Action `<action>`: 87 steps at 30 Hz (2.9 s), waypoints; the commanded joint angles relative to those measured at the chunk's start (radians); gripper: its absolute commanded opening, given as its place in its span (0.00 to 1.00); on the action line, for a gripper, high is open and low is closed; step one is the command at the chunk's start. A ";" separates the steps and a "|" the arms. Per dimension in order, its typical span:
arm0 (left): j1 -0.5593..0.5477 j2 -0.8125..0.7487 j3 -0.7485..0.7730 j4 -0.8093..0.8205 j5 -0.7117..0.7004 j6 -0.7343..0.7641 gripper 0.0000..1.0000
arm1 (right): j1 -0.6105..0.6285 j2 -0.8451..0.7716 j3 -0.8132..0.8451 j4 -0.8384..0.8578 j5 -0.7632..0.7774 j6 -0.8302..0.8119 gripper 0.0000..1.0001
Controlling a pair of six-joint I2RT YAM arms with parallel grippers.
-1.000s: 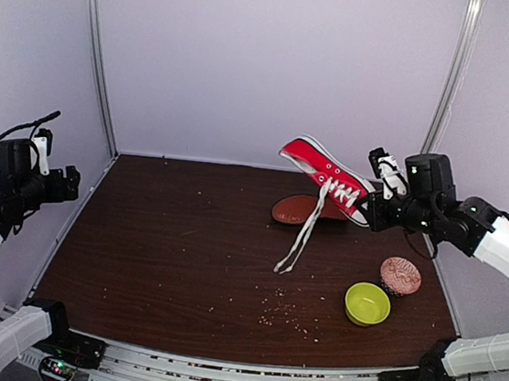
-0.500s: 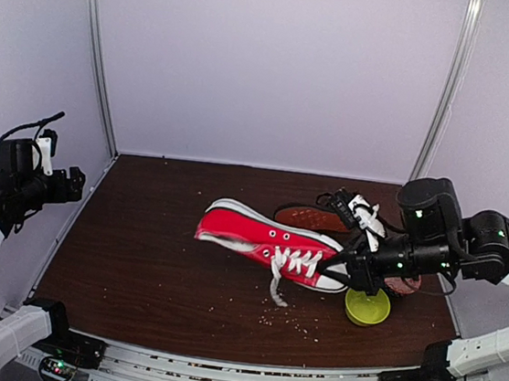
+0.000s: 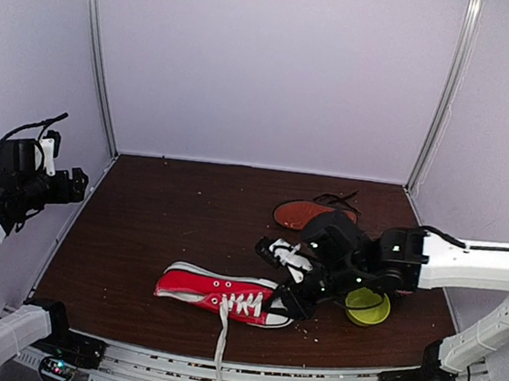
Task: Tie the shoes
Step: Place the shoe at the center of the board, then adjust the shoe at the center of the board.
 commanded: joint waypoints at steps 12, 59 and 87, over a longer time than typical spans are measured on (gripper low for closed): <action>-0.084 0.059 -0.018 0.066 0.152 0.009 0.89 | -0.186 0.421 0.165 0.006 -0.165 -0.215 0.00; -0.944 0.777 -0.190 0.887 0.356 -0.752 0.89 | -0.189 0.339 -0.140 0.460 0.158 0.360 0.64; -1.244 0.475 -0.361 0.641 0.181 -0.889 0.91 | -0.122 0.304 -0.298 0.685 0.038 0.504 0.58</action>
